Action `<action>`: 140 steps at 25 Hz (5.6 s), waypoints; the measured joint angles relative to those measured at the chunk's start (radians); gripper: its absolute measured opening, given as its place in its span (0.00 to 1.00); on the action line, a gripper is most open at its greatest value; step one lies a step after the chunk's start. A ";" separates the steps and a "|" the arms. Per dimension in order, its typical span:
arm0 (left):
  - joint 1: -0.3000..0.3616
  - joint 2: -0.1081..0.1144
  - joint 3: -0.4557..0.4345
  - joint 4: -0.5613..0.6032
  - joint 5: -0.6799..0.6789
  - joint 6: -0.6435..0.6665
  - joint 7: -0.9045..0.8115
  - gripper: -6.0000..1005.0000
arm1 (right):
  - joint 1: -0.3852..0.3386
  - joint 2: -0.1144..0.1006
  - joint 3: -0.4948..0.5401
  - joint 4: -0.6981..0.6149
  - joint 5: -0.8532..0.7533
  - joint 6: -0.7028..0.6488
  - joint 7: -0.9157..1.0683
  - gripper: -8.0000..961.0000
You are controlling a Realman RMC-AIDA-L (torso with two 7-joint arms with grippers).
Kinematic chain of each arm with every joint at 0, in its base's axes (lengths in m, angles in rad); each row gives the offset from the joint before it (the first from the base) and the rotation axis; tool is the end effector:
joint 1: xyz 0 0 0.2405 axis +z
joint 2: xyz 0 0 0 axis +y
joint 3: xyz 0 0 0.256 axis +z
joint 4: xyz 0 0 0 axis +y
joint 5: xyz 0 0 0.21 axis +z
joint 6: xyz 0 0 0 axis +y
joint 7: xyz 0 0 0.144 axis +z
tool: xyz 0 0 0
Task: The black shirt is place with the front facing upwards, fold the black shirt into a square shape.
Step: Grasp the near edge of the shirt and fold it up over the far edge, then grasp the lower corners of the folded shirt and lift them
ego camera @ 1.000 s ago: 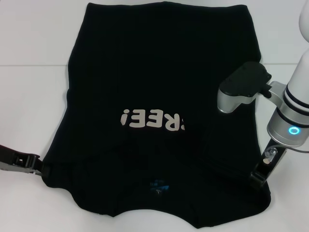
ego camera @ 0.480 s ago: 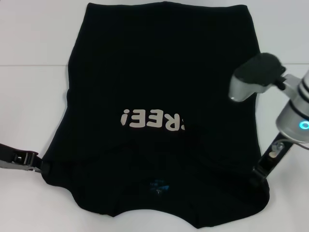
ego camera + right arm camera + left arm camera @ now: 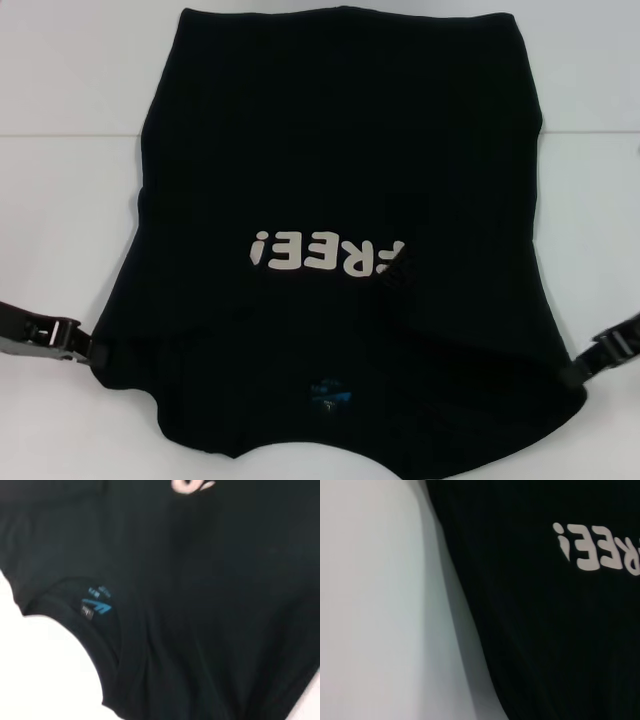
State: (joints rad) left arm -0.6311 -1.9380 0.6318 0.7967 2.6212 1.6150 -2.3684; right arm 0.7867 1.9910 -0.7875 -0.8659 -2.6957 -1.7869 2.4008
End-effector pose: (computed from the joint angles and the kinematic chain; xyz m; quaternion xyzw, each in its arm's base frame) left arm -0.3144 0.3440 0.0700 -0.7903 -0.5985 0.0259 0.1289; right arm 0.2433 0.3590 0.0450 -0.8474 0.5132 -0.1277 0.0482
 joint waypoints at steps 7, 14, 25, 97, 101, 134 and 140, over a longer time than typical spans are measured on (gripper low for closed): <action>-0.011 0.021 0.000 -0.050 -0.012 0.018 0.012 0.02 | -0.090 -0.047 0.119 0.025 0.052 0.001 -0.044 0.05; -0.014 0.025 -0.014 -0.053 -0.016 0.116 0.027 0.02 | -0.117 -0.056 0.149 0.062 0.049 -0.005 -0.106 0.05; -0.012 0.038 -0.021 -0.122 0.009 0.357 0.062 0.02 | -0.140 -0.115 0.140 0.190 -0.077 -0.087 -0.311 0.05; -0.075 -0.027 -0.396 -0.284 -0.415 -0.540 0.191 0.02 | -0.095 -0.034 0.464 0.413 0.621 0.716 -0.433 0.05; -0.071 -0.050 -0.395 -0.285 -0.415 -0.578 0.224 0.02 | -0.087 -0.012 0.438 0.415 0.616 0.765 -0.467 0.05; -0.034 0.076 -0.265 -0.325 -0.340 -0.352 0.012 0.55 | -0.236 0.012 0.347 0.324 0.762 0.497 -0.875 0.73; -0.009 0.083 -0.264 -0.276 -0.203 -0.206 -0.060 0.64 | -0.244 0.038 0.315 0.298 0.679 0.269 -1.162 0.88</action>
State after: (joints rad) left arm -0.6396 -1.8553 0.3680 0.5205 2.4185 1.4088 -2.4284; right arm 0.5428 2.0286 -0.4726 -0.5678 -2.0168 -1.5182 1.2385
